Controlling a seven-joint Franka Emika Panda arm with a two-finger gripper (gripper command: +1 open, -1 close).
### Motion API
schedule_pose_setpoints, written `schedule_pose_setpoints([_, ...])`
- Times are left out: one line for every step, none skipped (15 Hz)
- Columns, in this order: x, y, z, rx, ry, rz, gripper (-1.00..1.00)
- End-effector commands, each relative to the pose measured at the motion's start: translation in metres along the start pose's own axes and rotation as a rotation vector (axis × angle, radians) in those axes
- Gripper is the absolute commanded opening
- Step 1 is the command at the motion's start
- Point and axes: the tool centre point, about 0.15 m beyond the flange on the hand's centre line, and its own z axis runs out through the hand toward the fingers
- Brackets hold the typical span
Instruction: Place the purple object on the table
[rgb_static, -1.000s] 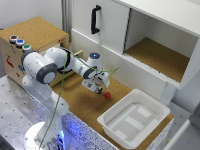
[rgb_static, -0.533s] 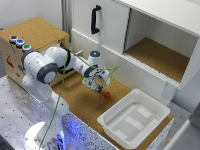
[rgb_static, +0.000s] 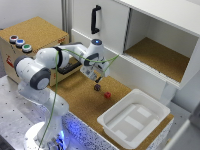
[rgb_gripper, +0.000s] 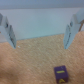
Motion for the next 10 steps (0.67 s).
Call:
schedule_pose_setpoints([-0.002,-0.054,-0.066,0.075,0.009,-0.023,1.00])
schedule_pose_setpoints([-0.004,-0.071,-0.074,0.106,0.012,-0.070,1.00])
schedule_pose_setpoints([-0.009,-0.089,-0.080,0.133,0.004,-0.118,1.00])
schedule_pose_setpoints([-0.017,-0.111,-0.087,0.159,-0.021,-0.159,1.00])
schedule_pose_setpoints([-0.026,-0.129,-0.093,0.192,-0.036,-0.188,1.00])
schedule_pose_setpoints([-0.037,-0.148,-0.102,0.207,-0.042,-0.239,1.00])
schedule_pose_setpoints([-0.047,-0.165,-0.108,0.204,-0.041,-0.275,1.00])
schedule_pose_setpoints([-0.058,-0.182,-0.108,0.178,-0.054,-0.293,1.00])
schedule_pose_setpoints([-0.066,-0.192,-0.101,0.140,-0.069,-0.287,1.00])
schedule_pose_setpoints([-0.071,-0.198,-0.095,0.110,-0.077,-0.275,1.00])
